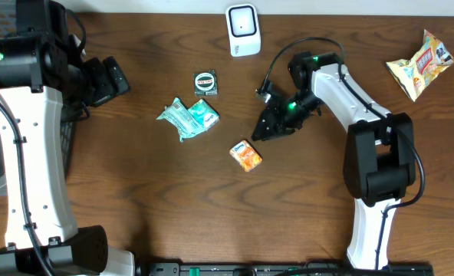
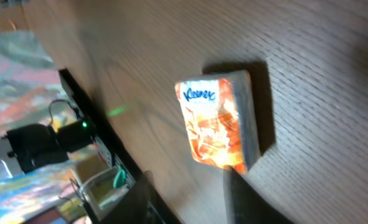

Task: Scan the item barcode
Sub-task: 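Regrasp the orange Kleenex pack with the right gripper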

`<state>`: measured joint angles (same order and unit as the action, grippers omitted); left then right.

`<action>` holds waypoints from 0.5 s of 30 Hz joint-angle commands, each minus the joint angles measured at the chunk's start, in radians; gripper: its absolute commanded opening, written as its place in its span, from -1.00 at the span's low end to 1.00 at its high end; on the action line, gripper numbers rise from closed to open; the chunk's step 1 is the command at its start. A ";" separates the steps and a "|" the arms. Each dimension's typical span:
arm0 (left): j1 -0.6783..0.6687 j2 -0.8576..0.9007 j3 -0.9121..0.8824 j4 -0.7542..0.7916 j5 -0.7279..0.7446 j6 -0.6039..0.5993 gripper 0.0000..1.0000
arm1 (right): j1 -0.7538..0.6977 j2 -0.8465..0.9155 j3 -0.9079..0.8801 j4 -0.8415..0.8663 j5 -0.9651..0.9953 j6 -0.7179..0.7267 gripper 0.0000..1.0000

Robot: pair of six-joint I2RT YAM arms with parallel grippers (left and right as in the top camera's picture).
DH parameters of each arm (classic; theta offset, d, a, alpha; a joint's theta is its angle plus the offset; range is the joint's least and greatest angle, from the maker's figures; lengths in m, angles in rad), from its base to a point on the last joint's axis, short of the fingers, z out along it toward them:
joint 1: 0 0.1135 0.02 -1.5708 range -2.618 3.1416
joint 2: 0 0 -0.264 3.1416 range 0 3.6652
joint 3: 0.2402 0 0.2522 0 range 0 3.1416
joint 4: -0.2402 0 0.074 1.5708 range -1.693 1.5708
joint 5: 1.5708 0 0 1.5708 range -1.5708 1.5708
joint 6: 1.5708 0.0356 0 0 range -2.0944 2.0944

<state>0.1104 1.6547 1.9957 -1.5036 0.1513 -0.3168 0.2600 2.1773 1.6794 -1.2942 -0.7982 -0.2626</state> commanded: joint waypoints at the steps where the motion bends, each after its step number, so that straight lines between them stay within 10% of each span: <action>1: 0.002 -0.008 0.008 -0.003 -0.005 0.002 0.96 | 0.045 -0.036 0.004 0.002 0.013 -0.021 -0.07; 11: 0.002 -0.008 0.008 -0.003 -0.005 0.002 0.95 | 0.336 -0.086 -0.002 0.122 0.921 0.320 0.15; 15: 0.002 -0.008 0.008 -0.003 -0.005 0.002 0.96 | 0.360 -0.085 -0.002 0.143 0.914 0.317 0.59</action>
<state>0.1104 1.6547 1.9957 -1.5036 0.1516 -0.3168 0.6247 2.1048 1.6794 -1.1595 -0.0257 0.0055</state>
